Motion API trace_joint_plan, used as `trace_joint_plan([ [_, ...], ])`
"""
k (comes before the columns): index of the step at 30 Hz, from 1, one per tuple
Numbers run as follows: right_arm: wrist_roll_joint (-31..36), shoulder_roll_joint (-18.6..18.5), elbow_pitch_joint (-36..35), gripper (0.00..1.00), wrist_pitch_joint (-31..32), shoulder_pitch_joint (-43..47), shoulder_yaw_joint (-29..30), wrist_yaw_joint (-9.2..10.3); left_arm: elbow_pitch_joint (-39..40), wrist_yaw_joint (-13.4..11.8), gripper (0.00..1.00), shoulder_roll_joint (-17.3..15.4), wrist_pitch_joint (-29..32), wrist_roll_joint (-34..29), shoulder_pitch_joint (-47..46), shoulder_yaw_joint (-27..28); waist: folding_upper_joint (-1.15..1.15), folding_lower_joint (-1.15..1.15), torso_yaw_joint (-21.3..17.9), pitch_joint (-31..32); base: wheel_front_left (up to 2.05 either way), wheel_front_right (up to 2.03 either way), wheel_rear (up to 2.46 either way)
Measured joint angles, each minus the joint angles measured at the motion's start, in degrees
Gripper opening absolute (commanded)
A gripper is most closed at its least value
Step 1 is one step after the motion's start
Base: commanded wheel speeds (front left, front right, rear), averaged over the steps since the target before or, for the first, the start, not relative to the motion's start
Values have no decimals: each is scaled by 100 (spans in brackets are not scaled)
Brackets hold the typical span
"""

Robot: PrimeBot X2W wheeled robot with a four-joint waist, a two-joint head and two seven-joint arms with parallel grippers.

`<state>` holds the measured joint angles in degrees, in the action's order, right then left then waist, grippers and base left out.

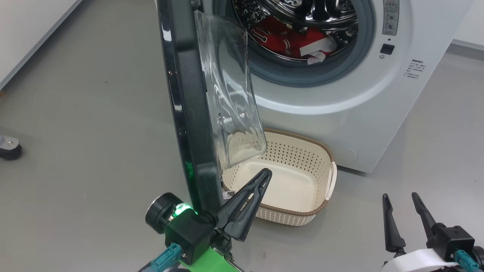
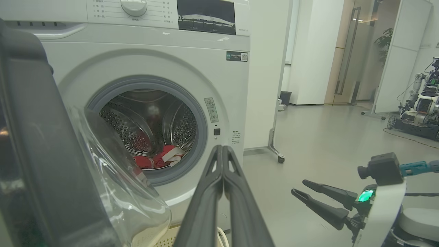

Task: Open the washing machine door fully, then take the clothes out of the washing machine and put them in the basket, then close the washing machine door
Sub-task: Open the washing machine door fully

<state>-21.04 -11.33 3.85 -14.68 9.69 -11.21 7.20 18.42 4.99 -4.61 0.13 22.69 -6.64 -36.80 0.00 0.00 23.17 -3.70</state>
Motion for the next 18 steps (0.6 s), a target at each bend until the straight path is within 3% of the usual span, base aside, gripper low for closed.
trace_joint_plan([
  [8,1,4,-1,100,0,0,23,0,-411,-279,0,-154,286,-74,316,152,0,0,-18,4,0,0,0],
  [18,3,5,-2,100,0,0,59,0,-847,-432,0,-174,341,-109,433,291,0,0,-75,-14,0,0,0],
])
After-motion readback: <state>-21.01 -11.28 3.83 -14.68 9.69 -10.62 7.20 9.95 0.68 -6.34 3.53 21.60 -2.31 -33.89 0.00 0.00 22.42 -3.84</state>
